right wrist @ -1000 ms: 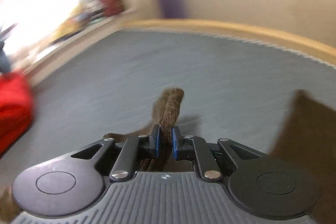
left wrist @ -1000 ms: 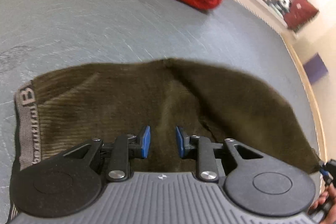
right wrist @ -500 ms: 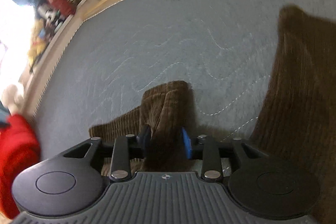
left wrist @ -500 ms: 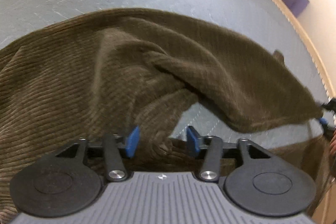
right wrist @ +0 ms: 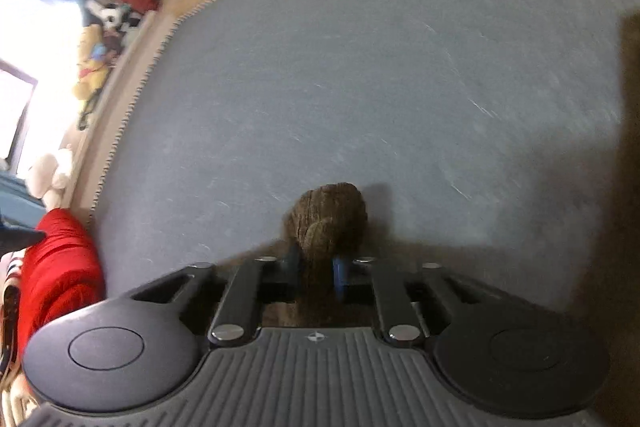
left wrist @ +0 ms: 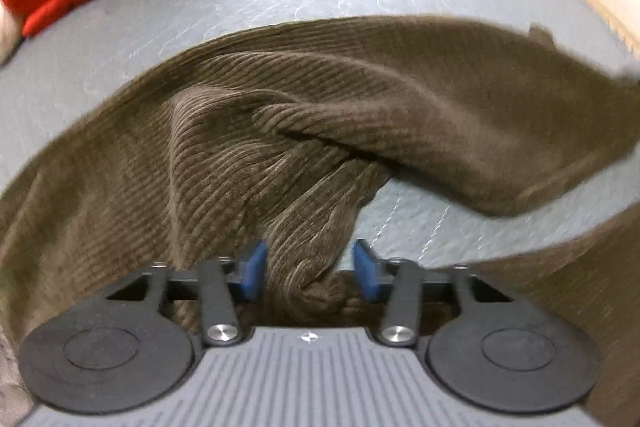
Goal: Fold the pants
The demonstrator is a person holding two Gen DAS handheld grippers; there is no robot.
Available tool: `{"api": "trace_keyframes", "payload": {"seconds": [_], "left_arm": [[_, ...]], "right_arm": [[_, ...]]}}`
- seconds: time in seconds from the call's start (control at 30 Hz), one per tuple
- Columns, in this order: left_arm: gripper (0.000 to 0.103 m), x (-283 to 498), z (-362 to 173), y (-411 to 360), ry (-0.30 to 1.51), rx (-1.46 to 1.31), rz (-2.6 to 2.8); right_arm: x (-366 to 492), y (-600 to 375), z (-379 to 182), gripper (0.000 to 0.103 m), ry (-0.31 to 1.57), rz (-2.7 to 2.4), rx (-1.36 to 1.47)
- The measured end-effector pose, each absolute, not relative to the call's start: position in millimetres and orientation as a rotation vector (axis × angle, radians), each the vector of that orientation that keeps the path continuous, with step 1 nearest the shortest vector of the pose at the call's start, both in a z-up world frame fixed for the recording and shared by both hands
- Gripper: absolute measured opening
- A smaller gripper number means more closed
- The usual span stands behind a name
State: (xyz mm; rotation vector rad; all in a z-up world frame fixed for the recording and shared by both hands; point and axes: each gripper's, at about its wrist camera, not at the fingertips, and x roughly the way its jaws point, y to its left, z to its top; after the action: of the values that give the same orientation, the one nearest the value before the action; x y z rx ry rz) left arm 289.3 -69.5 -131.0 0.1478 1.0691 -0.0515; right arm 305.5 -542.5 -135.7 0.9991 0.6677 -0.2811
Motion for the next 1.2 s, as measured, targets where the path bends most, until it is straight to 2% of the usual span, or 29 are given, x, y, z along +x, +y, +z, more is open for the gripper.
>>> {"api": "trace_keyframes", "payload": {"seconds": [0.03, 0.1, 0.2, 0.27, 0.33, 0.43, 0.5, 0.6, 0.73, 0.83, 0.9, 0.97, 1.03, 1.1, 1.17, 1.2], "left_arm": [[0.023, 289, -133, -69, 1.067, 0.181, -0.038], [0.016, 291, -131, -61, 1.072, 0.152, -0.034], [0.013, 293, -117, -46, 1.081, 0.095, -0.034], [0.013, 292, -111, -41, 1.086, 0.101, -0.06], [0.013, 290, -109, -38, 1.109, 0.125, -0.095], [0.013, 285, -111, -33, 1.145, 0.175, -0.156], [0.013, 283, -113, -27, 1.159, 0.182, -0.181], [0.013, 281, -112, -19, 1.164, 0.171, -0.211], [0.013, 275, -96, -8, 1.165, 0.169, -0.27], [0.013, 268, -95, -4, 1.198, 0.202, -0.321], [0.017, 266, -102, -2, 1.224, 0.222, -0.352], [0.02, 266, -95, 6, 1.187, 0.16, -0.348], [0.037, 268, -77, 23, 1.143, 0.029, -0.342], [0.05, 269, -54, 44, 1.065, -0.094, -0.331], [0.051, 269, -38, 60, 1.015, -0.138, -0.268], [0.051, 271, -33, 72, 0.998, -0.154, -0.215]], "right_arm": [[309, -540, -124, 0.013, 0.631, -0.242, 1.009], [308, -535, -87, 0.012, 0.517, -0.169, 1.006], [277, -524, -16, 0.011, 0.161, -0.152, 0.832], [258, -531, -12, 0.011, 0.075, -0.282, 0.781], [257, -548, -41, 0.011, 0.19, -0.464, 0.78], [259, -573, -112, 0.011, 0.514, -0.721, 0.792], [252, -586, -147, 0.011, 0.612, -0.776, 0.856], [255, -587, -144, 0.011, 0.587, -0.749, 0.826], [254, -572, -105, 0.009, 0.423, -0.671, 0.704], [261, -577, -111, 0.01, 0.562, -0.771, 0.681], [264, -580, -128, 0.017, 0.7, -0.834, 0.712], [261, -575, -121, 0.023, 0.68, -0.867, 0.697], [261, -558, -95, 0.024, 0.625, -0.886, 0.604], [259, -534, -65, 0.035, 0.544, -0.854, 0.535], [260, -504, -36, 0.047, 0.458, -0.78, 0.464], [264, -486, -26, 0.049, 0.436, -0.71, 0.428]]}}
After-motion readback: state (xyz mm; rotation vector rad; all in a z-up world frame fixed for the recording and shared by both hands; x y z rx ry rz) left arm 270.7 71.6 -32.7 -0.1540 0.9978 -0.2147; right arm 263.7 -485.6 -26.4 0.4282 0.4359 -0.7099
